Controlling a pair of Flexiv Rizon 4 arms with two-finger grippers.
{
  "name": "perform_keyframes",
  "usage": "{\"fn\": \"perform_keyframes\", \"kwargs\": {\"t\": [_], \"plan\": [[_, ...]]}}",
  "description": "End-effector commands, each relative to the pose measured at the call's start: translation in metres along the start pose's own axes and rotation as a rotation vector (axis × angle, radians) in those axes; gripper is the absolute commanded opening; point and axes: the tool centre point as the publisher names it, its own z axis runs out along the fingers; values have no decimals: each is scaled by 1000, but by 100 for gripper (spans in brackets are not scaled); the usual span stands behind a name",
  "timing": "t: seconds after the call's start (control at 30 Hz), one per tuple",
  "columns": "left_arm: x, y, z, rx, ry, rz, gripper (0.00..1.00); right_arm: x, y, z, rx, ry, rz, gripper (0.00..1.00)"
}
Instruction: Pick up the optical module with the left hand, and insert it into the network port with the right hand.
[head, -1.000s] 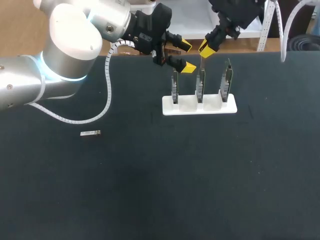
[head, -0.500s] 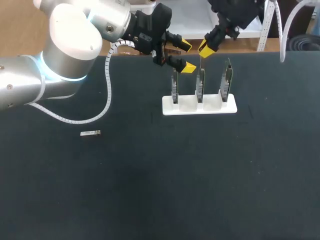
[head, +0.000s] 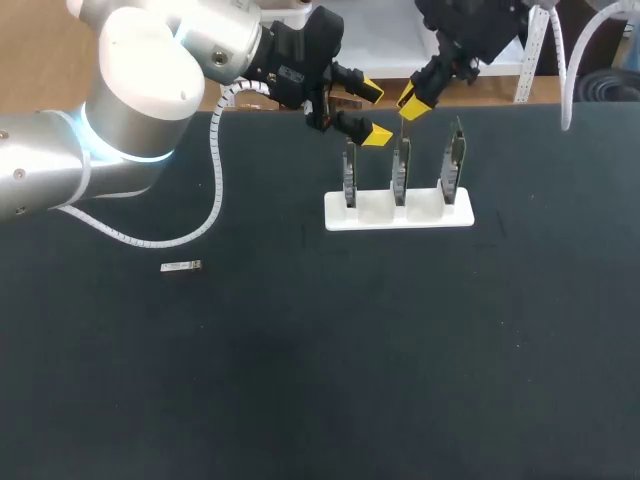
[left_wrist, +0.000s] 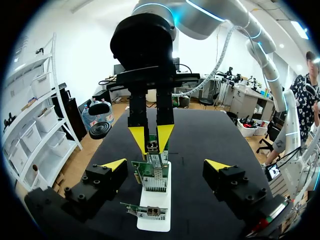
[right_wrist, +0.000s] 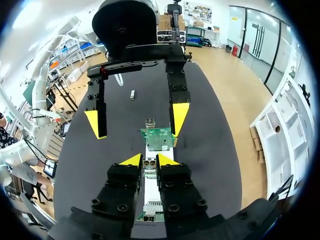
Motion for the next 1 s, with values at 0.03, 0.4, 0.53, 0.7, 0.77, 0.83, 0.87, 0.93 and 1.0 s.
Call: {"fn": "perform_keyframes", "kwargs": {"t": [0.03,0.4,0.53,0.7,0.77,0.83,0.87,0.93,1.0], "plan": [[-1,2,0,3,6,-2,100,2,3,0,7,-6,2,0],[-1,2,0,3,6,-2,100,-1,4,-4,30,-39,10,100],[-1,2,0,3,6,-2,100,1,6,-11,52,-66,22,100],[-1,2,0,3,6,-2,100,5,9,-21,82,-131,45,100],[-1,2,0,3,6,-2,100,7,11,-23,91,-141,50,100],[-1,2,0,3,6,-2,100,9,11,-24,95,-145,52,100],[-1,2,0,3,6,-2,100,9,11,-24,99,-150,53,100],[-1,2,0,3,6,-2,100,10,11,-24,102,-157,54,100],[-1,2,0,3,6,-2,100,10,11,-24,104,-163,53,100]]}}
